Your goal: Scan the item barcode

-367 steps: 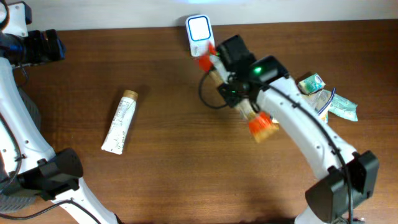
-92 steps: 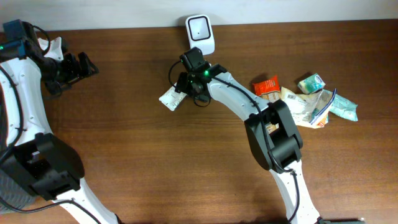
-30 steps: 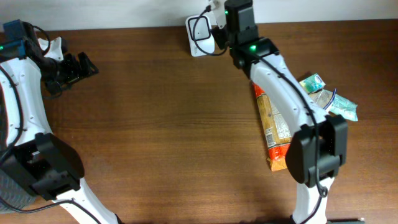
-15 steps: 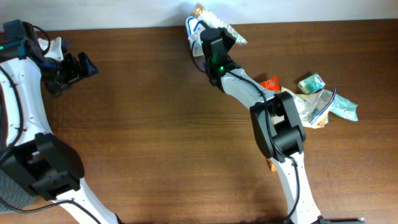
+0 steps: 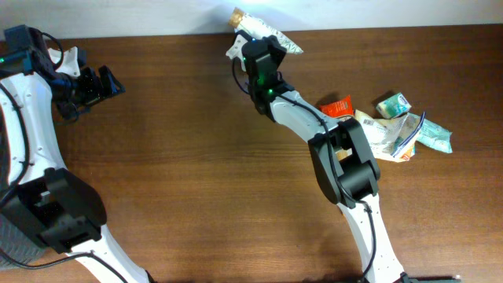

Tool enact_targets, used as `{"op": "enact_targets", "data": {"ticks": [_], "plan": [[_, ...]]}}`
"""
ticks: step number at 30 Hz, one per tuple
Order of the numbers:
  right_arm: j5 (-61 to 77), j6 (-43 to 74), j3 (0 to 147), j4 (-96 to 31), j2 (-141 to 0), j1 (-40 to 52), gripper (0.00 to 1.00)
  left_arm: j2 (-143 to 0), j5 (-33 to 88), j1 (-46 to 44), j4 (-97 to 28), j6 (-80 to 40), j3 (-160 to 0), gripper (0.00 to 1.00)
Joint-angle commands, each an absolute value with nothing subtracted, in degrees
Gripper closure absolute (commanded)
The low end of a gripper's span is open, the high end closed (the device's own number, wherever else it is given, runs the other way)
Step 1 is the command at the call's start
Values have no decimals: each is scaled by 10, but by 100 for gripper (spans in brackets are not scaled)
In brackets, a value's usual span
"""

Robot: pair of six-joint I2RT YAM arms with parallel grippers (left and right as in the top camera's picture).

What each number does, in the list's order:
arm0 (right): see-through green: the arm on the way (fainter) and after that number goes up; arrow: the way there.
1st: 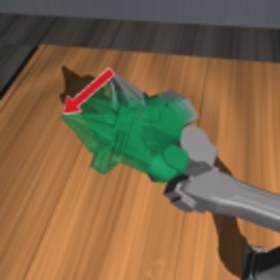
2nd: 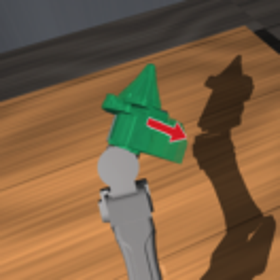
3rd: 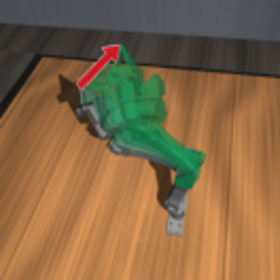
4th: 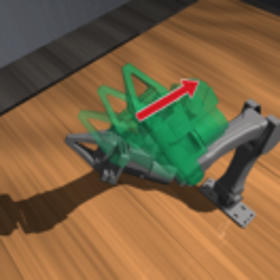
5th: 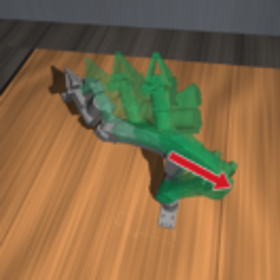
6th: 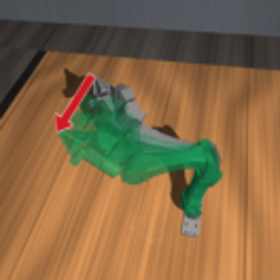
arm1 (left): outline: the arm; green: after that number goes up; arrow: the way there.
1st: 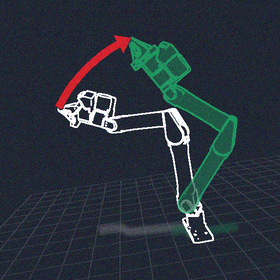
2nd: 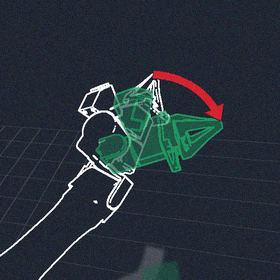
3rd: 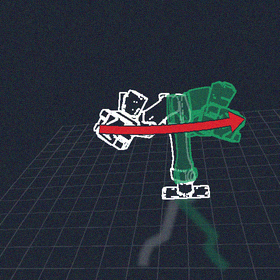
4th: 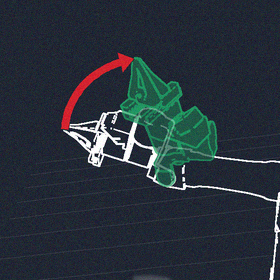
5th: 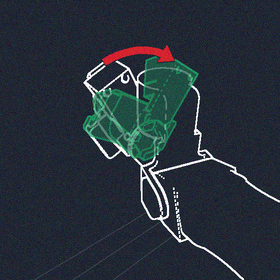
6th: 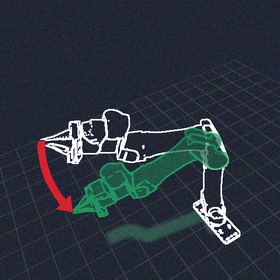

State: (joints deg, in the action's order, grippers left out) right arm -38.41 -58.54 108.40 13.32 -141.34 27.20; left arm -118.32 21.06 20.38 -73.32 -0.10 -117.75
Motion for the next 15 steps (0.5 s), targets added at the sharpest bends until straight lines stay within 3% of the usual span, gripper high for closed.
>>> {"op": "enact_targets", "data": {"ticks": [1,8,11,15], "plan": [[-437,-585,1094,143,-1384,274,96,-1173,216,208,-734,-4,-1183,1],[-435,-515,1094,73,-1280,291,96,-1173,217,208,-734,-4,-1182,1],[-406,-458,1094,-20,-1231,301,96,-1173,217,208,-734,-4,-1183,1],[-268,-280,1094,-230,-1146,309,96,-1173,217,208,-734,-4,-1182,1]]}}
